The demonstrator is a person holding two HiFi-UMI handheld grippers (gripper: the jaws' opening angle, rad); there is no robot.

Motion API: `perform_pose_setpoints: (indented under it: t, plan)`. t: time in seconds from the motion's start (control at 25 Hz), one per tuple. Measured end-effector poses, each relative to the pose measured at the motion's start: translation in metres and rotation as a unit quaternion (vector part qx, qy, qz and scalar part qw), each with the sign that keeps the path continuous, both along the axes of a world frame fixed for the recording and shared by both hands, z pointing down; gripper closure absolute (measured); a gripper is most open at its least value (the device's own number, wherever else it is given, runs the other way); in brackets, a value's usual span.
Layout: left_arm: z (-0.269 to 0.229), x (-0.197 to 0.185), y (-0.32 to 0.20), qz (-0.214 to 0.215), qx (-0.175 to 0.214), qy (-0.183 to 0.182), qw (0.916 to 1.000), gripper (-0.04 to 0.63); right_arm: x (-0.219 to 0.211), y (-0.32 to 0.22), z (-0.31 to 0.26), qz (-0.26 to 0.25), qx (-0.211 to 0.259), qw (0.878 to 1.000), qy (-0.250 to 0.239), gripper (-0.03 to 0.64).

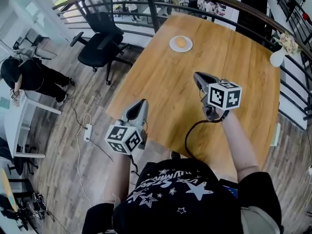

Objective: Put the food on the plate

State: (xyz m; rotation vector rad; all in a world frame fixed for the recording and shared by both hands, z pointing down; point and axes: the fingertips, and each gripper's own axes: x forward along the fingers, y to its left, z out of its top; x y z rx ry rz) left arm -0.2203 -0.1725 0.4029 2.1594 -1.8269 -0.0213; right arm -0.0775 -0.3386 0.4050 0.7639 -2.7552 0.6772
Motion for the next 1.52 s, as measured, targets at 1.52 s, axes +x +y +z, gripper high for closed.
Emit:
perform_pose_setpoints:
  t: [1.52]
  plan:
    - [0.026, 0.086, 0.296, -0.081, -0.008, 0.037, 0.9960, 0.594, 0.087, 0.286, 0.042, -0.051, -0.031, 0.998, 0.028, 0.618]
